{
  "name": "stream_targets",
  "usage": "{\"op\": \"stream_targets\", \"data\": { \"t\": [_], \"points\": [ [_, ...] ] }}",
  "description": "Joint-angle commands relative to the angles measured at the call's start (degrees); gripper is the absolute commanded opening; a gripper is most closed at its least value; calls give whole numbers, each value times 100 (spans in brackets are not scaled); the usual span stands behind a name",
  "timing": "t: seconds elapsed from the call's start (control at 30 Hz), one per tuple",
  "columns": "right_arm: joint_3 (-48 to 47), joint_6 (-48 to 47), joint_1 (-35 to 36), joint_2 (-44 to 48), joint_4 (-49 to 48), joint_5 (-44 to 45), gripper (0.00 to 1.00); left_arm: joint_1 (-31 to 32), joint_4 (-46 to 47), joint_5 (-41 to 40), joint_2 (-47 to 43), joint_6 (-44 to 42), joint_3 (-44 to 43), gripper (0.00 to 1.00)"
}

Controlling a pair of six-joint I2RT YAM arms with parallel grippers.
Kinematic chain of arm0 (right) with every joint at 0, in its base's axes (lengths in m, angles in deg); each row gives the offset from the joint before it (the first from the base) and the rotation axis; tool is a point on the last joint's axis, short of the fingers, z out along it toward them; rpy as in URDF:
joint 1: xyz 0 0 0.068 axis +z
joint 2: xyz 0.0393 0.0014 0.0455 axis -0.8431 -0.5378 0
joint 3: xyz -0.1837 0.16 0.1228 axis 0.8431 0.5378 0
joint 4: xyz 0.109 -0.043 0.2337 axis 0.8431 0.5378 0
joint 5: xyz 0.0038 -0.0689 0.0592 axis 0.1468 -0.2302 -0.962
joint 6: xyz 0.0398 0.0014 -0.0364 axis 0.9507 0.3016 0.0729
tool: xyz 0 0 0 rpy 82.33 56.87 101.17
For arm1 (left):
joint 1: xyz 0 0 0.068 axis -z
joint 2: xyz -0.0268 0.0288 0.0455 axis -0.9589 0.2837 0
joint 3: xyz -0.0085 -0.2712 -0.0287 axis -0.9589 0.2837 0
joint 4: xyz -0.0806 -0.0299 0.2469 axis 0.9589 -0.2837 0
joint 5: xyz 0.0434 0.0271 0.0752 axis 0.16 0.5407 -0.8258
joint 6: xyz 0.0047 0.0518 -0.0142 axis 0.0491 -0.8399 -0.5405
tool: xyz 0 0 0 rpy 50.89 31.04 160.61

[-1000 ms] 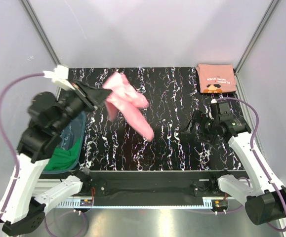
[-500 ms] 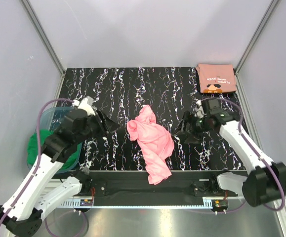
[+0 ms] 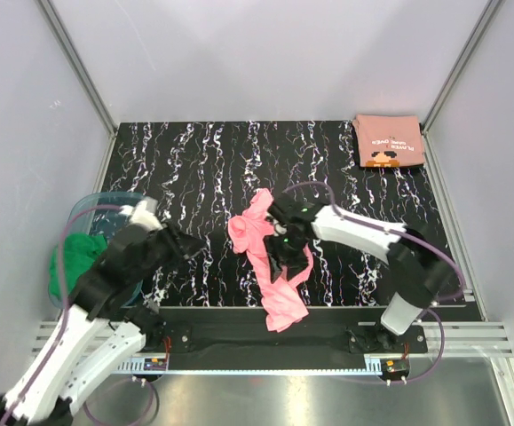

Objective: Fold and stack the t-shirts
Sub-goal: Flatten the tshirt out

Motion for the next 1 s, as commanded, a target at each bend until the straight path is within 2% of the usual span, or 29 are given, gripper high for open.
{"op": "stream_targets", "data": {
  "t": [0.0, 0.1, 0.23, 0.27, 0.3, 0.33, 0.4, 0.53, 0.6, 0.67, 0.7, 0.77, 0.8, 0.97],
  "points": [
    [-623, -419, 258, -597, 193, 981, 56, 24, -101, -1086, -933, 279, -176, 37],
    [-966, -542, 329, -1037, 422, 1597, 60, 24, -515, -1052, -893, 393, -202, 39],
    [-1047, -771, 338, -1504, 431, 1397, 59, 24, -612, -876, -742, 402, -202, 41],
    [-1029, -771, 338, -1504, 405, 1405, 52, 24, -612, -884, -734, 402, -211, 42],
    [-1003, -771, 338, -1469, 378, 1344, 31, 24, -586, -893, -725, 359, -272, 42],
    [-1011, -771, 338, -1286, 387, 1370, 24, 24, -586, -893, -690, 324, -307, 42],
    [-1133, -710, 338, -787, 579, 1536, 13, 24, -647, -954, -646, 184, -412, 43],
    [-1783, -543, 346, 250, 1290, 1923, 0, 24, -726, -1042, -409, -46, -632, 44],
    [-2378, -507, 338, 839, 1651, 2012, 0, 24, -578, -955, -224, -159, -633, 46],
    [-2785, -542, 346, 1175, 1723, 1994, 0, 24, -341, -815, -49, -248, -633, 53],
    [-3178, -612, 338, 1455, 1723, 1829, 0, 24, -209, -736, 117, -379, -641, 70],
    [-3663, -727, 338, 1633, 1845, 1835, 0, 24, 333, -334, 312, -564, -667, 86],
    [-4162, -762, 338, 1729, 1907, 1853, 0, 24, 581, -139, 521, -808, -676, 99],
    [-5527, -929, 346, 1616, 2381, 1600, 0, 24, 1750, 1029, 1234, -1495, -948, 99]
  ]
}}
